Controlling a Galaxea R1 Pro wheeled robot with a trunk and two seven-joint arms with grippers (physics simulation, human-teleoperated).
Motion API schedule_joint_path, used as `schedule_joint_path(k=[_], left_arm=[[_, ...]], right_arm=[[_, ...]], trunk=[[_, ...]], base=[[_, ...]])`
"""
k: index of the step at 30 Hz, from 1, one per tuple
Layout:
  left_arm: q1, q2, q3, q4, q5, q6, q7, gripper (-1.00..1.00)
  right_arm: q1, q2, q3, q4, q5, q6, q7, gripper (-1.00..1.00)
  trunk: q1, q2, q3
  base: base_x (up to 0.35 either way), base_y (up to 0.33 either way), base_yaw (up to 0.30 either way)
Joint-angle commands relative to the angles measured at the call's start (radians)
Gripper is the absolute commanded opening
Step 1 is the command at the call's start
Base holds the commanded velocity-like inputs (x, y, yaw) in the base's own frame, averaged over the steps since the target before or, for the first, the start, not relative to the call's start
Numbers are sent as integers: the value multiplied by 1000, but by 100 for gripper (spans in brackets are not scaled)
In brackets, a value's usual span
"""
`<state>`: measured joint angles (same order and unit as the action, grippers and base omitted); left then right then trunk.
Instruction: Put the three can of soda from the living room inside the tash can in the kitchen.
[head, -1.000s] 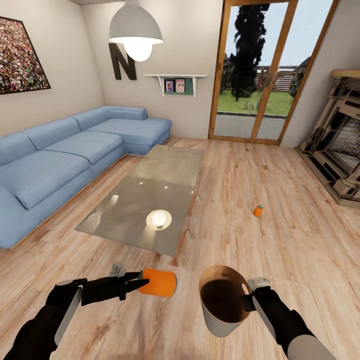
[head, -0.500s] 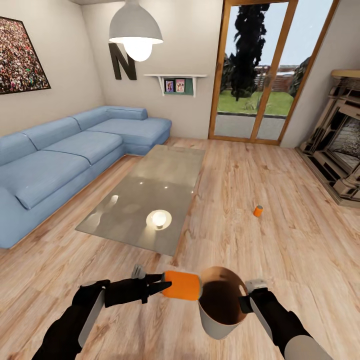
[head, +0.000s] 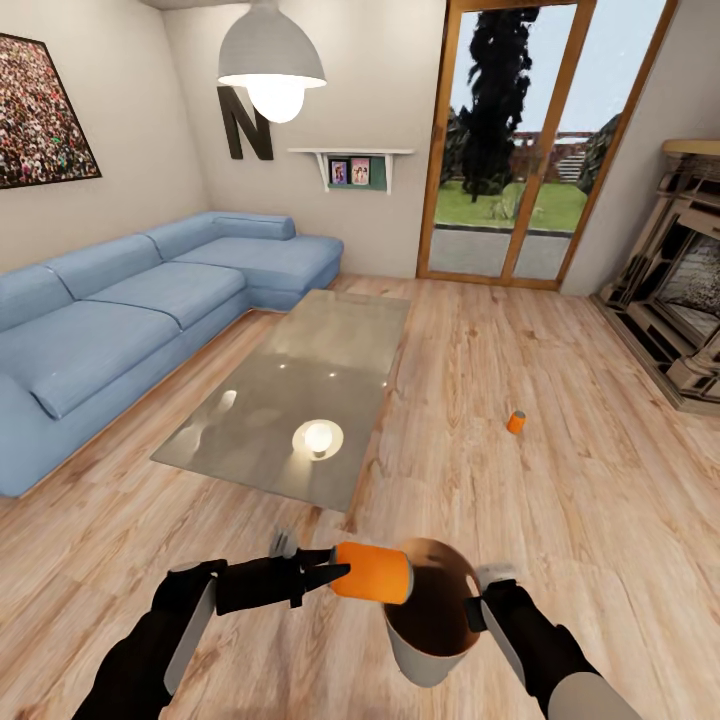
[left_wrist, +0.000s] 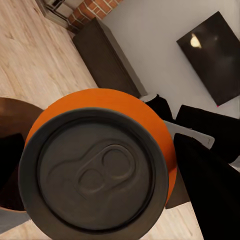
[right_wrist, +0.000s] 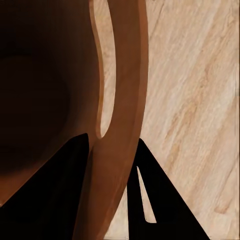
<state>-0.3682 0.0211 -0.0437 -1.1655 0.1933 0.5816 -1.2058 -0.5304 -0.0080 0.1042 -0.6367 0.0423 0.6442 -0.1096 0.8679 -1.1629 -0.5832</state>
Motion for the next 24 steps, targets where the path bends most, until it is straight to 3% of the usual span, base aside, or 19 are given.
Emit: schedule_joint_path(k=[1,8,18,24], left_arm=[[0,0,0,0,0,0,0,-100],[0,-4,0,4,-1,0,3,-100],[0,-54,0,43,-9,-2,10,-100],[0,-59,-18,63,-9,-3,75,-100]], right_arm=[[0,3,0,0,-10,-2,1,-100],[0,23,0,3,26,-2,-1,-100],[0,37,0,3,33,-3,-1,-100],[0,37,0,3,33,-3,-1,-100]], trunk=[[0,0,0],[0,0,0],[0,0,0],[0,0,0]], base=[[0,0,0],[0,0,0],[0,0,0],[0,0,0]])
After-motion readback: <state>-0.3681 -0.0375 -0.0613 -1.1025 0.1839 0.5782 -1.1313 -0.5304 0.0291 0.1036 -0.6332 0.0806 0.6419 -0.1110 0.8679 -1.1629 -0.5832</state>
